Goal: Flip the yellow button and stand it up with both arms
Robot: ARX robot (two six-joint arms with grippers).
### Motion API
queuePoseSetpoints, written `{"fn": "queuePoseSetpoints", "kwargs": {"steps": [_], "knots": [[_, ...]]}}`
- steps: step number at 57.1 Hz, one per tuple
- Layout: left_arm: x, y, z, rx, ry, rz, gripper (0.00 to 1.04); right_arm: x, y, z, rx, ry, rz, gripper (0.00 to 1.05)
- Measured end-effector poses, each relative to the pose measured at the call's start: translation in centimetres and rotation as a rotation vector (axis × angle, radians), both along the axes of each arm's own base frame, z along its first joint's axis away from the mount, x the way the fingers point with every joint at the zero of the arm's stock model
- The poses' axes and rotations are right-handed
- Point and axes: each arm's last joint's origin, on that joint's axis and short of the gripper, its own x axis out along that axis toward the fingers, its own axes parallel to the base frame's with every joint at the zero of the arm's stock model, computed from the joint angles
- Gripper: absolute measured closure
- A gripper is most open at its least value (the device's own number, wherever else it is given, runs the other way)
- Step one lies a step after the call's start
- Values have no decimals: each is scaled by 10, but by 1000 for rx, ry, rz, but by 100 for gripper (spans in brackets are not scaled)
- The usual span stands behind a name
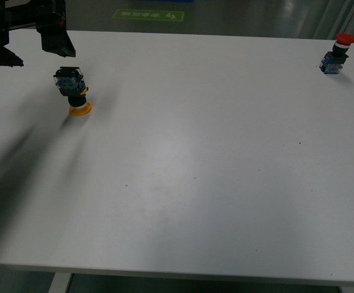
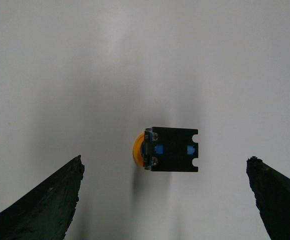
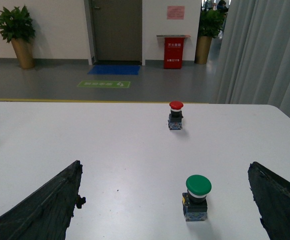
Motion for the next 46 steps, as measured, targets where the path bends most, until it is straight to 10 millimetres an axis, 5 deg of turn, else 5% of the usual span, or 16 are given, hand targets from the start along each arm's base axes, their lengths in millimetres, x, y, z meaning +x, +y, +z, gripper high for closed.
{"fn": "queuePoseSetpoints", "kwargs": {"steps": [46], "knots": [[15,-13,-10,36,80,-17,7,0,0,0,0,0,0,7]]}}
